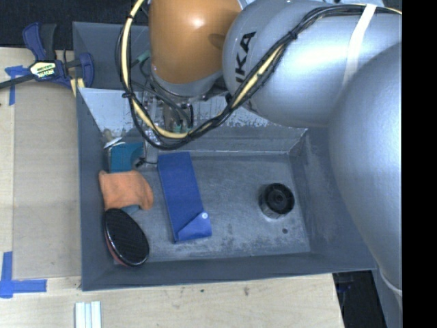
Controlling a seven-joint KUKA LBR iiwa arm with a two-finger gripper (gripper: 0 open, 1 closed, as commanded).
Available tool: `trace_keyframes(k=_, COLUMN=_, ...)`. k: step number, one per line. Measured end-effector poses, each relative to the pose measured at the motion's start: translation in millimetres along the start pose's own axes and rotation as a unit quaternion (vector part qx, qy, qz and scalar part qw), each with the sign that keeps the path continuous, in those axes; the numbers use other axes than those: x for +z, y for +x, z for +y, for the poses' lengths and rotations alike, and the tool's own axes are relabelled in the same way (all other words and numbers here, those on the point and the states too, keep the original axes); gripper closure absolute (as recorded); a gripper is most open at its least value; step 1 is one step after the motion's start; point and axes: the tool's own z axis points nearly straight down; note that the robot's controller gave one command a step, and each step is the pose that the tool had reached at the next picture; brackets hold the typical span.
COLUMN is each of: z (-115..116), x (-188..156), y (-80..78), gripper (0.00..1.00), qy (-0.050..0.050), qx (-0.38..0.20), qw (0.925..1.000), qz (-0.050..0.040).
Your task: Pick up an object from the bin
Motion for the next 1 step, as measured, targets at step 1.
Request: trace_keyframes(k=1, z=-1.2, x=-5.6, y=-1.0, gripper=0.00, qy=-0.001, qx=0.002, qw=1.0000, qz=-0.0035)
